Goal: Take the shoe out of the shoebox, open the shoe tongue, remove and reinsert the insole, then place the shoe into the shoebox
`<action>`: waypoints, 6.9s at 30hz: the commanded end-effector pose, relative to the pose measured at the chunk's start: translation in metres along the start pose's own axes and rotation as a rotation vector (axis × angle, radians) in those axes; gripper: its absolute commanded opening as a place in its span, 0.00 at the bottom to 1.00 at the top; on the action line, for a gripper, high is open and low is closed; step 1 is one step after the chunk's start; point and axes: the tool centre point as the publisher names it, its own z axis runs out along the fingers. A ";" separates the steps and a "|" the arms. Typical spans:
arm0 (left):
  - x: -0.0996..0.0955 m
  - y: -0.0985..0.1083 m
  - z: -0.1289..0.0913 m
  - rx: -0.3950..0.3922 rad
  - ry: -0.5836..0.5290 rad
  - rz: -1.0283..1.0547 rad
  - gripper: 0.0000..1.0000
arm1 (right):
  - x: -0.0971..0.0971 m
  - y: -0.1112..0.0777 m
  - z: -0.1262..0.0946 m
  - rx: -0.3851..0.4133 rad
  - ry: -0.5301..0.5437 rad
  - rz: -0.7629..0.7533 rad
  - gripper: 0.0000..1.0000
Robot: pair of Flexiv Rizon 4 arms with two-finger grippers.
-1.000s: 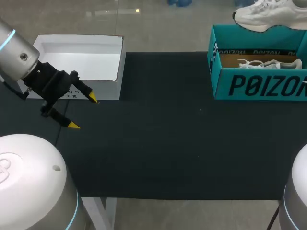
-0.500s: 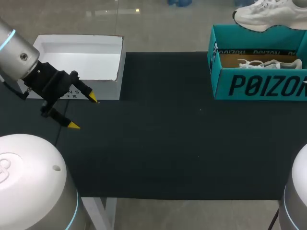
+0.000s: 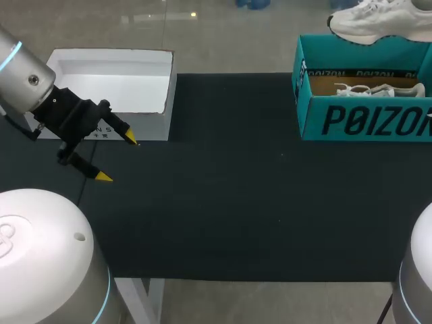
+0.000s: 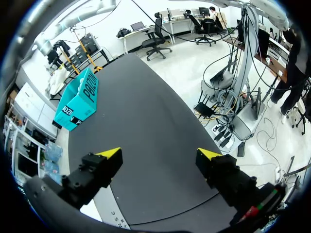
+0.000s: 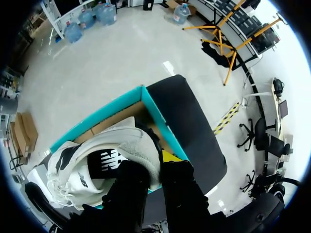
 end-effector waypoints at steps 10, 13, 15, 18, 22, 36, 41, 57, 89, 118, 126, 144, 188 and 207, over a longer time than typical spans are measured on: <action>-0.001 0.000 0.000 -0.003 0.003 0.000 1.00 | 0.006 0.011 0.029 -0.009 0.006 0.008 0.00; -0.001 0.000 0.000 -0.003 0.003 0.000 1.00 | 0.009 0.011 0.043 0.005 0.012 0.015 0.00; -0.001 0.000 0.000 -0.003 0.003 0.000 1.00 | 0.010 0.011 0.052 0.018 0.019 0.014 0.00; -0.001 0.000 0.000 -0.003 0.003 0.000 1.00 | 0.012 0.011 0.061 0.024 0.022 0.016 0.00; -0.001 0.000 0.000 -0.003 0.003 0.000 1.00 | 0.014 0.012 0.070 0.027 0.012 0.016 0.00; -0.001 0.000 0.000 -0.003 0.003 0.000 1.00 | 0.018 0.013 0.081 0.034 0.008 0.021 0.00; -0.001 0.000 0.000 -0.003 0.003 0.000 1.00 | 0.019 0.013 0.082 0.033 0.009 0.018 0.00; -0.001 0.000 0.000 -0.003 0.003 0.000 1.00 | 0.022 0.011 0.083 0.026 0.010 0.010 0.00; -0.001 0.000 0.000 -0.003 0.003 0.000 1.00 | 0.026 0.011 0.081 0.024 0.013 -0.008 0.00; -0.001 0.000 0.000 -0.003 0.003 0.000 1.00 | 0.043 -0.002 0.106 0.010 0.010 0.021 0.00; -0.001 0.000 0.000 -0.003 0.003 0.000 1.00 | 0.045 -0.004 0.127 0.021 0.013 -0.003 0.00; -0.001 0.000 0.000 -0.003 0.003 0.000 1.00 | 0.039 -0.003 0.186 0.060 0.005 -0.020 0.00; -0.001 0.000 0.000 -0.003 0.003 0.000 1.00 | 0.034 -0.017 0.174 0.017 0.008 0.024 1.00; -0.001 0.000 0.000 -0.003 0.003 0.000 1.00 | 0.051 -0.072 0.122 0.001 0.041 0.000 1.00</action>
